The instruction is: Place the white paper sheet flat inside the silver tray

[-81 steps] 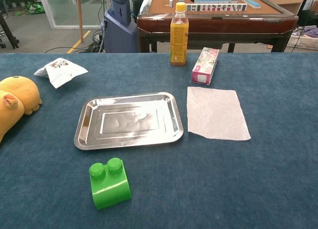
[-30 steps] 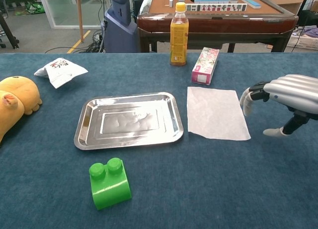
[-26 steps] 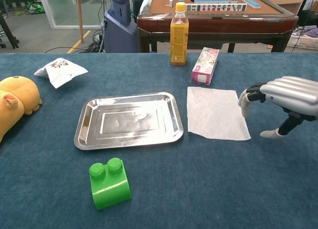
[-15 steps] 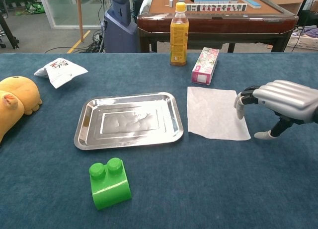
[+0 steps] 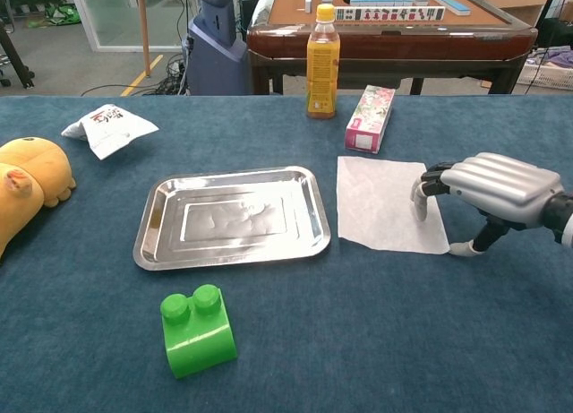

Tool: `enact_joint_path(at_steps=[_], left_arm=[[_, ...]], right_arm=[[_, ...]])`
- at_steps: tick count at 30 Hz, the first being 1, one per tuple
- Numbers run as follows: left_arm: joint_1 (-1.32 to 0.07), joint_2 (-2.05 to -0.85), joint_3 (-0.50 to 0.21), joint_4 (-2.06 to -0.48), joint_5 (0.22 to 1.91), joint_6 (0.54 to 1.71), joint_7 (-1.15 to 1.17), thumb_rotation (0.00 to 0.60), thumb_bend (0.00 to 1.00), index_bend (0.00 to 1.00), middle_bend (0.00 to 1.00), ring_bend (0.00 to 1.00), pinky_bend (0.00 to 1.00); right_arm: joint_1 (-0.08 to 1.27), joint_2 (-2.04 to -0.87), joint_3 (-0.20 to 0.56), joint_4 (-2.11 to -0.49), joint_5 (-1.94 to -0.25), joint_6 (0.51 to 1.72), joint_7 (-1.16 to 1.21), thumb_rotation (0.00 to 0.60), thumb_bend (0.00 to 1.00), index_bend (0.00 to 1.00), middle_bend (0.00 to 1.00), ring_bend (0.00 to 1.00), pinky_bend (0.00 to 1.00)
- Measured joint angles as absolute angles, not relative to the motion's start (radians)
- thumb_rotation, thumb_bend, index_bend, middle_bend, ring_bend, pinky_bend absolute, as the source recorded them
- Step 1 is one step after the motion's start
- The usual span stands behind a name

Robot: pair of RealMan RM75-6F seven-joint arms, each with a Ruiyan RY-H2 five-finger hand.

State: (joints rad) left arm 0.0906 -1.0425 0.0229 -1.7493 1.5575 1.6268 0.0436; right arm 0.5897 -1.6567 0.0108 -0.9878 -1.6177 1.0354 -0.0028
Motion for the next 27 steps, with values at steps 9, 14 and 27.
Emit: enact_joint_path(at_steps=[9,14,27], left_arm=[[0.096,-1.041,0.022,-1.745,1.554,1.632,0.037,0.600,0.33,0.07,0.02,0.04,0.01],[0.096,-1.042,0.022,-1.741,1.552,1.629,0.035,0.600,0.34,0.07,0.02,0.04,0.01],[0.097,-1.037,0.019,-1.746,1.553,1.632,0.039,0.600,0.33,0.07,0.02,0.04,0.01]], right_arm=[[0.609,-1.679,0.007,-0.959,-1.619,1.038,0.015,0.600,0.32,0.45,0.27,0.18,0.32],[0.614,-1.684,0.005,-0.950,-1.619,1.045,0.031,0.600,0.37,0.47,0.29,0.19,0.32],[0.622,-1.713,0.009,-0.906,-1.628,1.101,0.088,0.600,0.54,0.62,0.36,0.27,0.32]])
